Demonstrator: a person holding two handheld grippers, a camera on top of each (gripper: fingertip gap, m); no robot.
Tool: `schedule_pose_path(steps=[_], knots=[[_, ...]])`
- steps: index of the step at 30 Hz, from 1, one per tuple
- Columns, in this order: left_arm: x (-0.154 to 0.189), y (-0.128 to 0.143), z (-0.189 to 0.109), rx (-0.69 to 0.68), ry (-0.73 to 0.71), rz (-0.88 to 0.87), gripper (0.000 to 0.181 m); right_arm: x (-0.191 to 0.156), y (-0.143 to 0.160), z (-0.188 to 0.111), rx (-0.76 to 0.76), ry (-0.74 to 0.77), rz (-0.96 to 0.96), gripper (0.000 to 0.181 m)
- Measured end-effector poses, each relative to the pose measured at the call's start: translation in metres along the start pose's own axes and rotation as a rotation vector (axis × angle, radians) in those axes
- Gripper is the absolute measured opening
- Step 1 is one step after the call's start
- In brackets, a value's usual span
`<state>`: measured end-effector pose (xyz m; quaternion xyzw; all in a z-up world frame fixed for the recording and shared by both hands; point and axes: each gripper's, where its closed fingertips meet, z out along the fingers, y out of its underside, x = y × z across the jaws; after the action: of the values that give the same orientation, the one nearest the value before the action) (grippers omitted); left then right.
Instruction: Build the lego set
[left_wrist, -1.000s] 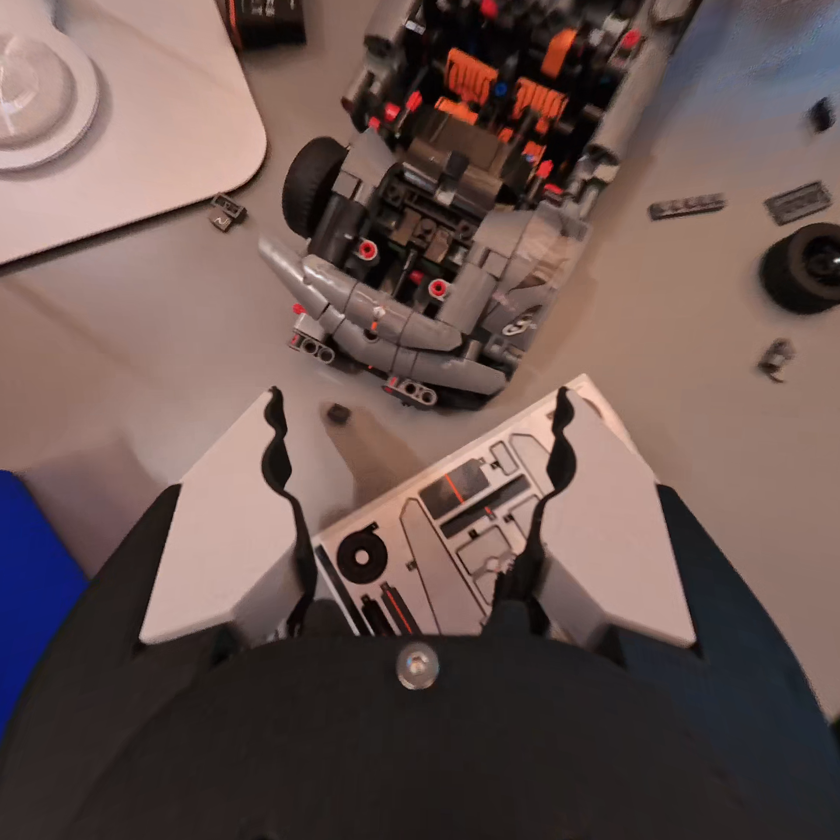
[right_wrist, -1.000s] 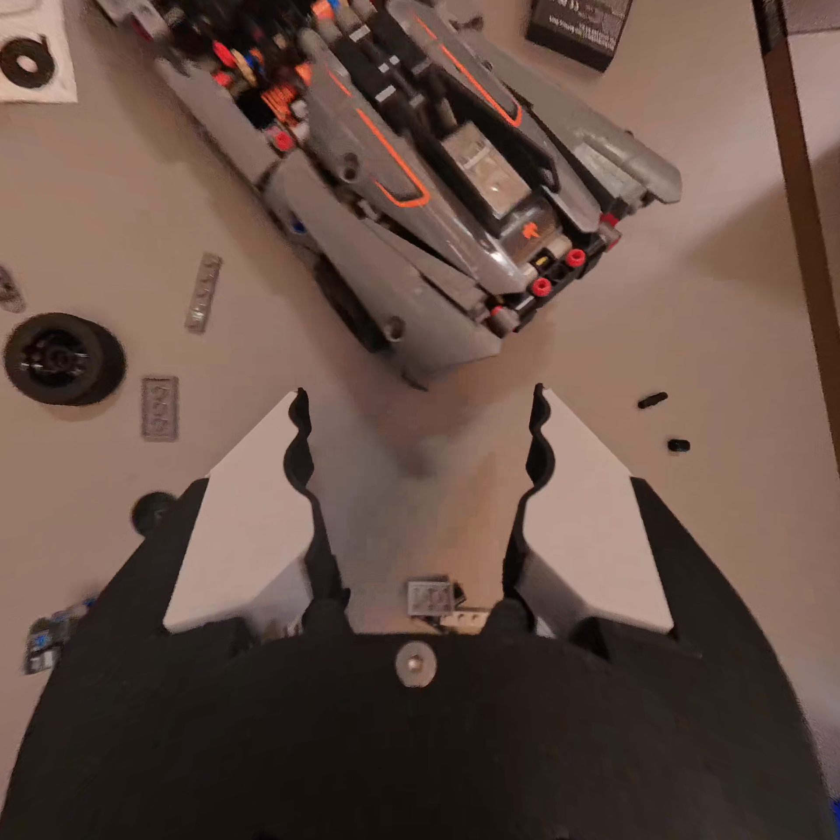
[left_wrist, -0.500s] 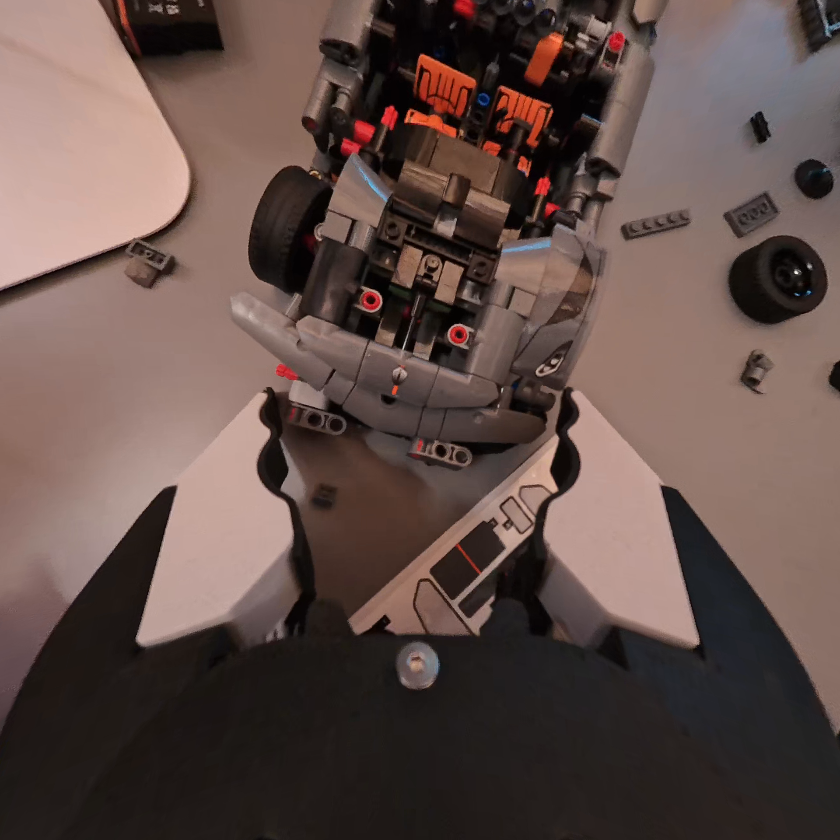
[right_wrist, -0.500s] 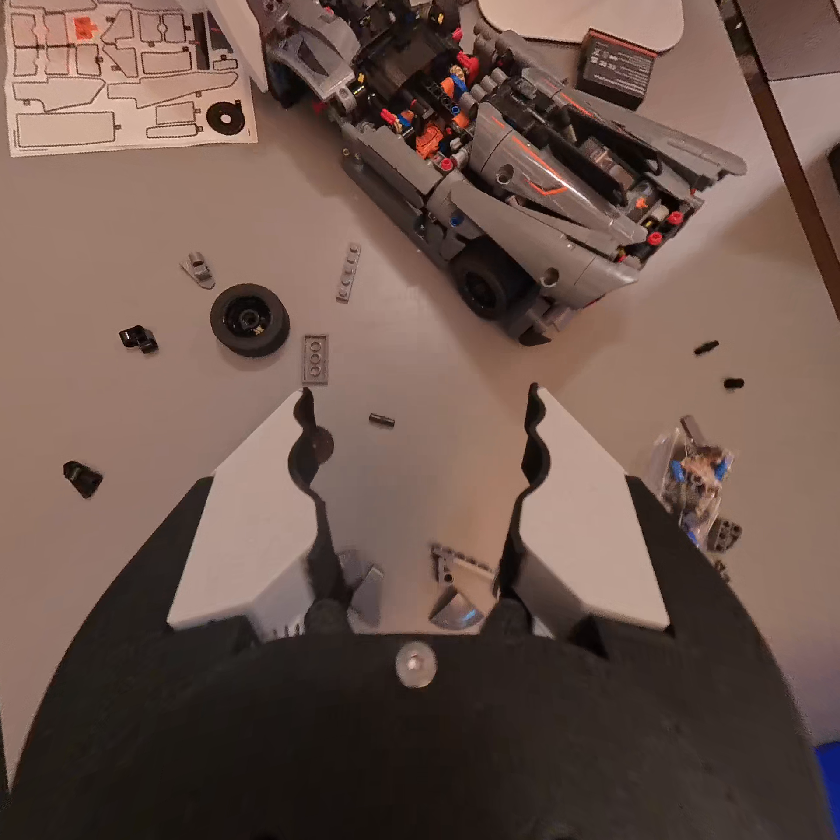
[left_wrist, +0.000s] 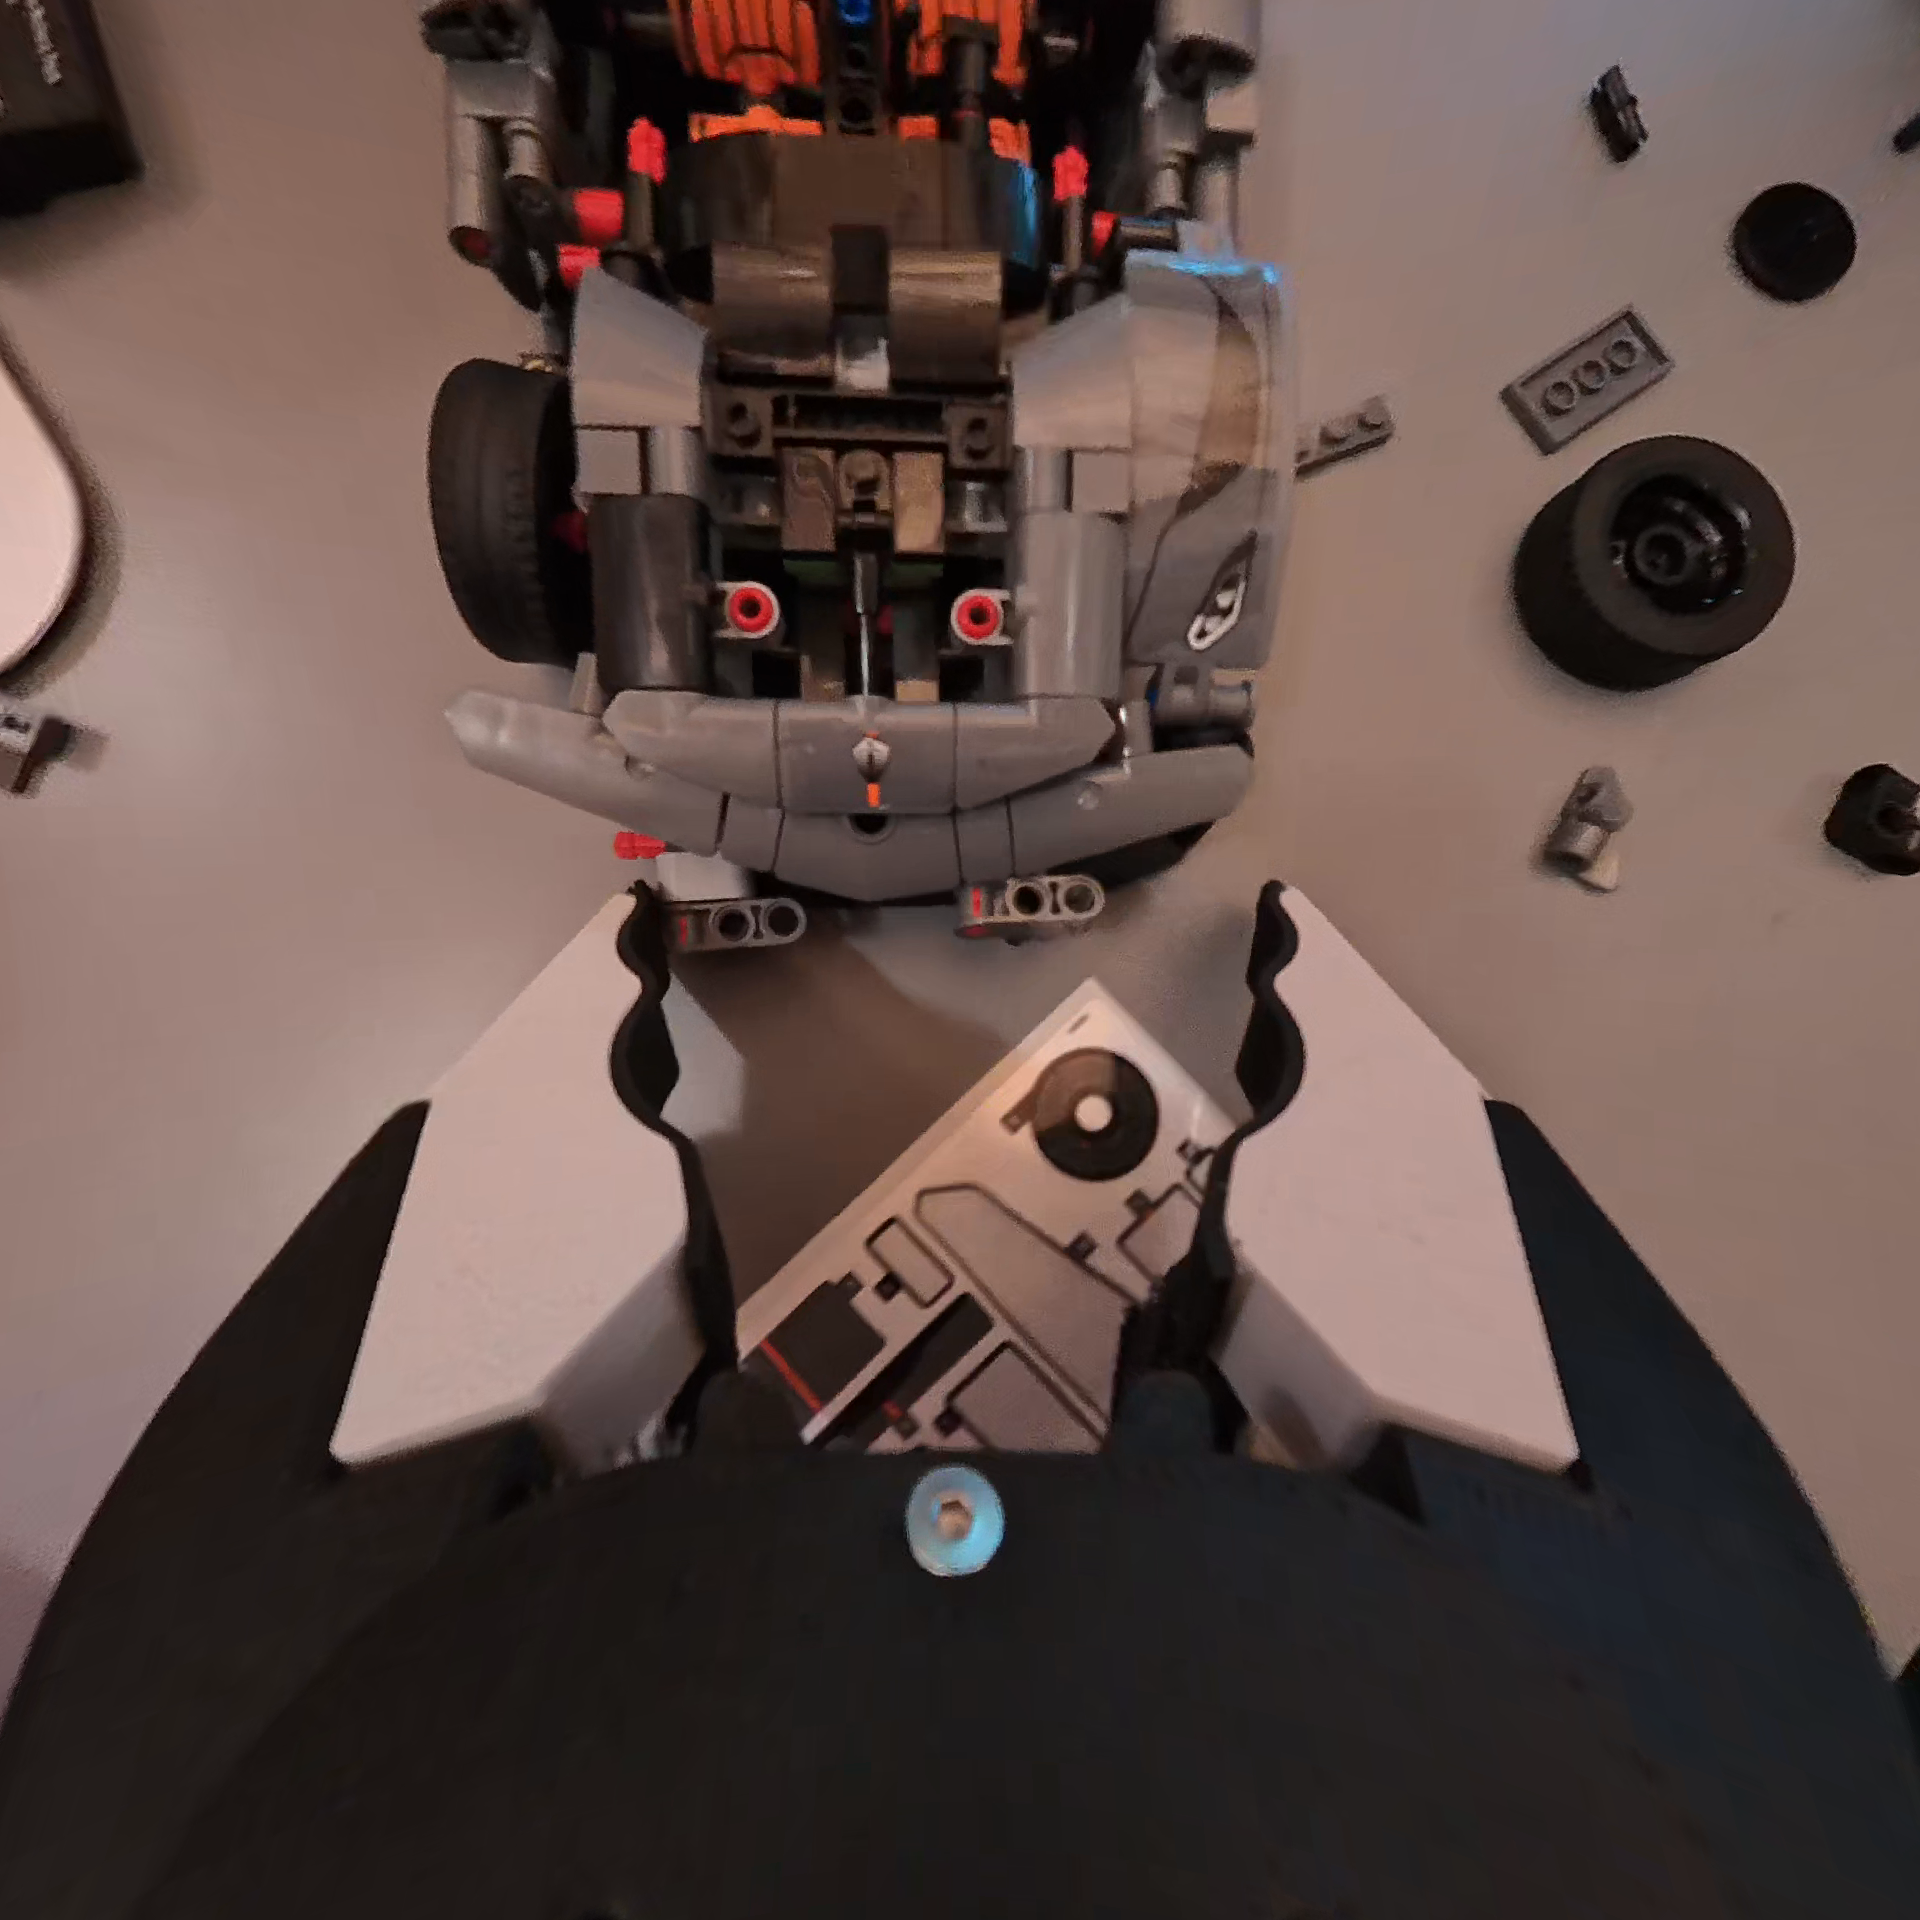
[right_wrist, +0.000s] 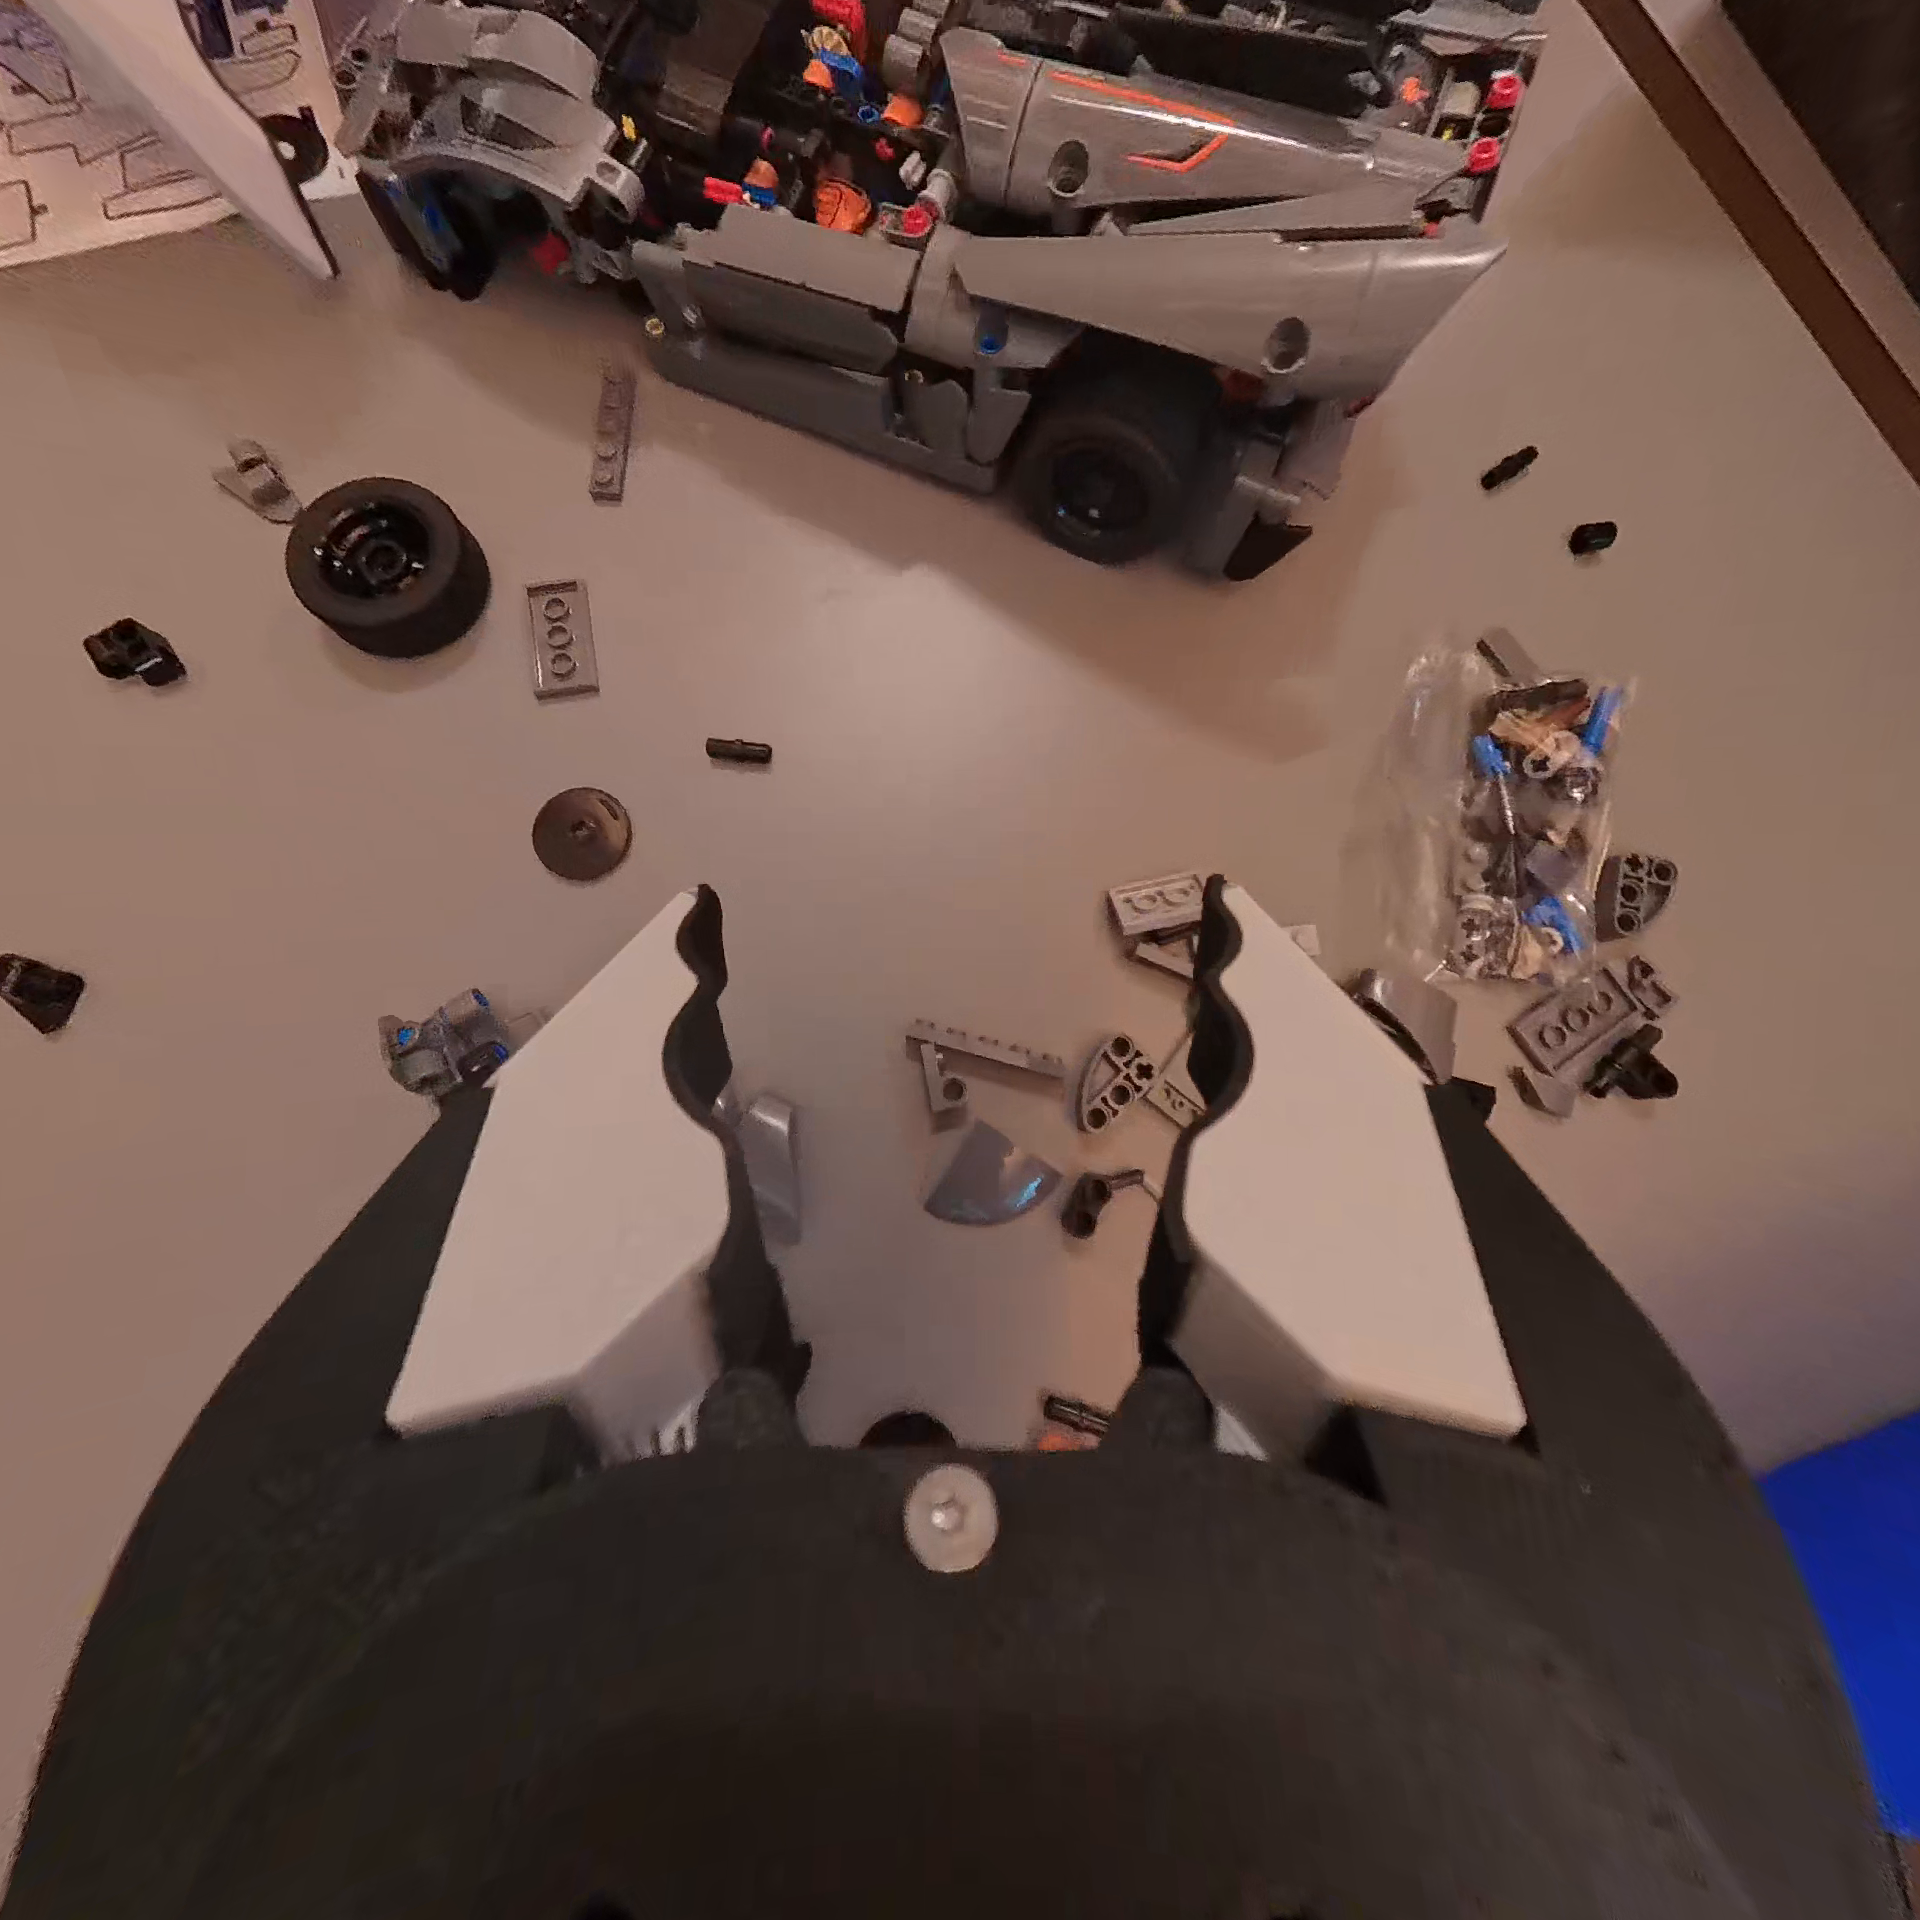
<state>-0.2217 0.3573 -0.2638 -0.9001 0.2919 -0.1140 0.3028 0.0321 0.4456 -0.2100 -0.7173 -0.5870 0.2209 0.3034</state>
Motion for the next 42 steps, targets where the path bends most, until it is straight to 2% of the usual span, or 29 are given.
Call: schedule_pose_path(steps=[6,8,12,17,18,20,24,29,31,32,33,42], knots=[[0.012,-0.007,0.004,-0.018,-0.018,0.028,0.108,0.026,0.007,0.005,-0.048,0.119,0.018,0.088],[0.010,-0.011,-0.007,0.015,-0.006,0.014,0.105,0.045,0.004,0.008,-0.069,0.176,0.042,0.086],[-0.002,-0.030,-0.039,0.137,-0.024,0.016,0.103,0.079,-0.007,0.024,-0.125,0.196,0.079,0.083],[-0.020,-0.045,-0.057,0.209,-0.048,0.026,0.102,0.130,-0.036,0.037,-0.137,0.253,0.119,0.067],[-0.025,-0.048,-0.057,0.217,-0.050,0.023,0.100,0.139,-0.042,0.039,-0.126,0.264,0.132,0.065],[-0.034,-0.054,-0.054,0.229,-0.045,0.009,0.098,0.153,-0.056,0.046,-0.101,0.256,0.161,0.049],[-0.052,-0.062,-0.040,0.225,-0.047,-0.018,0.093,0.171,-0.071,0.078,-0.106,0.188,0.209,0.034],[-0.063,-0.069,-0.025,0.202,-0.023,-0.031,0.091,0.177,-0.076,0.125,-0.143,0.065,0.240,0.015],[-0.070,-0.071,-0.022,0.196,-0.043,-0.024,0.089,0.175,-0.074,0.139,-0.162,0.017,0.243,0.014],[-0.072,-0.071,-0.021,0.200,-0.045,-0.026,0.088,0.174,-0.070,0.143,-0.189,0.007,0.229,0.006],[-0.074,-0.071,-0.020,0.206,-0.041,-0.034,0.088,0.174,-0.068,0.145,-0.202,0.005,0.212,0.000],[-0.078,-0.064,-0.014,0.221,-0.030,-0.062,0.087,0.168,-0.047,0.127,-0.307,0.011,0.126,0.000]])
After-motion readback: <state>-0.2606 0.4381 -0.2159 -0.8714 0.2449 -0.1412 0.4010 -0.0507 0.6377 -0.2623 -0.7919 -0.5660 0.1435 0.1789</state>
